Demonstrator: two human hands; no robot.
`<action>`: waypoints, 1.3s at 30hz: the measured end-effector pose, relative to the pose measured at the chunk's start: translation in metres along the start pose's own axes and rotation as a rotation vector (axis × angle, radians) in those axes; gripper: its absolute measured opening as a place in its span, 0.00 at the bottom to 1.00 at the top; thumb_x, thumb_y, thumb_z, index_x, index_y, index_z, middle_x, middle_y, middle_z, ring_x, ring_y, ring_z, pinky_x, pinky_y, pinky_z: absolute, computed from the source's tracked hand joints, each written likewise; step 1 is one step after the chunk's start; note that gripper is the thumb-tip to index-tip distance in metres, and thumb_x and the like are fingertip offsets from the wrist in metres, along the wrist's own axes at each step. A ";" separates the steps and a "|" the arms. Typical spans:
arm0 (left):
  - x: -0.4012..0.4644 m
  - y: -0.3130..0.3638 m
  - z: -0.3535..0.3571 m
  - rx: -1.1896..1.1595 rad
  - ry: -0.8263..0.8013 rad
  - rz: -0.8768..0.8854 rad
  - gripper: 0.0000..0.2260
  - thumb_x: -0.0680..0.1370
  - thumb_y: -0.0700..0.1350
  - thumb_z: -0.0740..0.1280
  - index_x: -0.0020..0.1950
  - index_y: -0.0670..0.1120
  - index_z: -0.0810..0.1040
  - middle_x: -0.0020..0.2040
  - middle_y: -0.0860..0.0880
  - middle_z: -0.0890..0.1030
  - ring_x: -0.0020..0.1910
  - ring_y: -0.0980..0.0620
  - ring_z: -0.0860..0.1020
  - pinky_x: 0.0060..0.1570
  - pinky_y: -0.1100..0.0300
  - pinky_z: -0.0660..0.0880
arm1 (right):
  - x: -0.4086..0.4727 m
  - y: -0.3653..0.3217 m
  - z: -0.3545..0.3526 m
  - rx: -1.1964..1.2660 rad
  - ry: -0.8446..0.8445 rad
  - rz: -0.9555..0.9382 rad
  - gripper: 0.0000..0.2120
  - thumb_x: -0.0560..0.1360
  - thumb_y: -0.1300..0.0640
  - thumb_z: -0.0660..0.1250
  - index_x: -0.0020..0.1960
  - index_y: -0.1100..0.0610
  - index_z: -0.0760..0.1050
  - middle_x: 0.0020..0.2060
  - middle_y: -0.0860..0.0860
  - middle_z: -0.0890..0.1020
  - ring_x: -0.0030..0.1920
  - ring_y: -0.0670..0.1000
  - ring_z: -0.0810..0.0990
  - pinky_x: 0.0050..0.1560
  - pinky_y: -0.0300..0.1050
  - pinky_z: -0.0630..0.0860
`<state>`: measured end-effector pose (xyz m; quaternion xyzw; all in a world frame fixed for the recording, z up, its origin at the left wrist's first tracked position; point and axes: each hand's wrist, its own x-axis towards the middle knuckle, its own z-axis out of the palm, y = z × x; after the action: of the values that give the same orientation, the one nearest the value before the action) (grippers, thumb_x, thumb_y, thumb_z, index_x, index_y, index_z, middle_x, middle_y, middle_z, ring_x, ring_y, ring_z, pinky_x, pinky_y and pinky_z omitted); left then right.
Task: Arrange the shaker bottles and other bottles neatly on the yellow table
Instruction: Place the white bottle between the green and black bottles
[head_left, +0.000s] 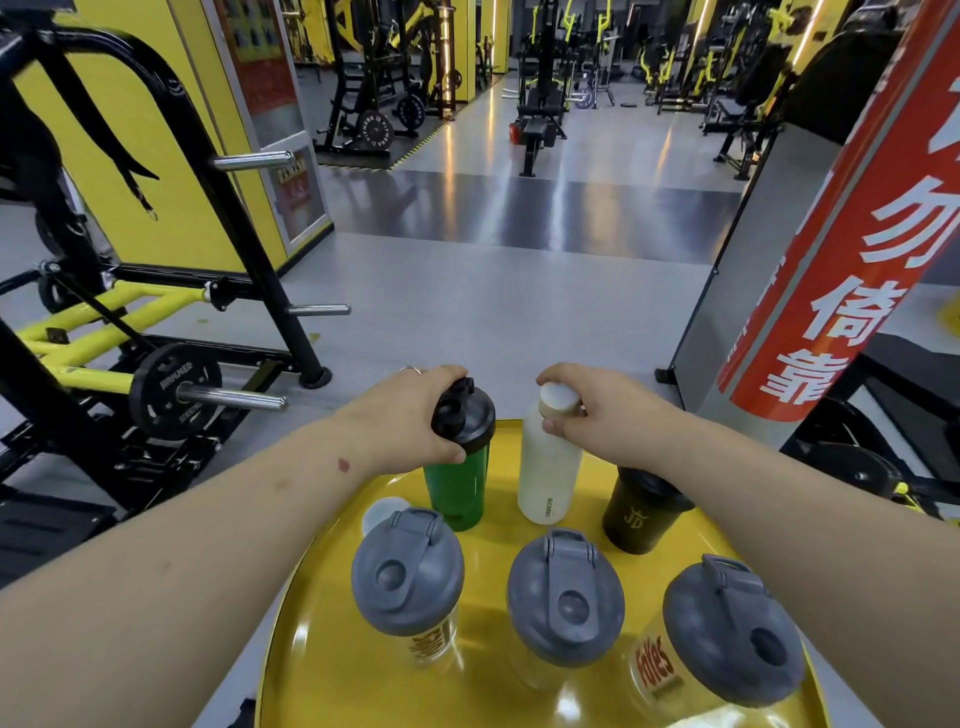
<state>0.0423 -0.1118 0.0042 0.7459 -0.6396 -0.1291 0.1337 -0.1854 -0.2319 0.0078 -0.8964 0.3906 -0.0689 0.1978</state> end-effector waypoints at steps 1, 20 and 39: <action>0.000 -0.001 0.000 0.000 0.004 0.001 0.43 0.68 0.55 0.79 0.79 0.54 0.62 0.66 0.47 0.75 0.64 0.46 0.73 0.58 0.56 0.71 | -0.001 0.000 0.000 0.002 0.001 -0.002 0.24 0.80 0.48 0.70 0.73 0.48 0.70 0.65 0.51 0.80 0.58 0.54 0.78 0.56 0.47 0.74; 0.001 -0.006 0.009 -0.060 0.016 0.003 0.43 0.70 0.54 0.78 0.79 0.55 0.60 0.67 0.47 0.73 0.65 0.46 0.73 0.59 0.56 0.73 | -0.003 -0.002 -0.004 -0.023 -0.039 0.031 0.21 0.80 0.46 0.69 0.70 0.50 0.71 0.60 0.52 0.81 0.56 0.55 0.78 0.53 0.49 0.76; 0.002 -0.009 0.013 -0.105 0.025 -0.018 0.42 0.69 0.53 0.79 0.78 0.58 0.60 0.67 0.48 0.74 0.63 0.46 0.74 0.58 0.55 0.74 | -0.046 0.076 -0.018 -0.235 -0.319 0.247 0.53 0.59 0.45 0.84 0.77 0.44 0.60 0.70 0.49 0.69 0.65 0.57 0.74 0.59 0.51 0.80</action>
<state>0.0459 -0.1130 -0.0107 0.7450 -0.6237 -0.1542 0.1794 -0.2733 -0.2510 -0.0056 -0.8582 0.4664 0.1444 0.1585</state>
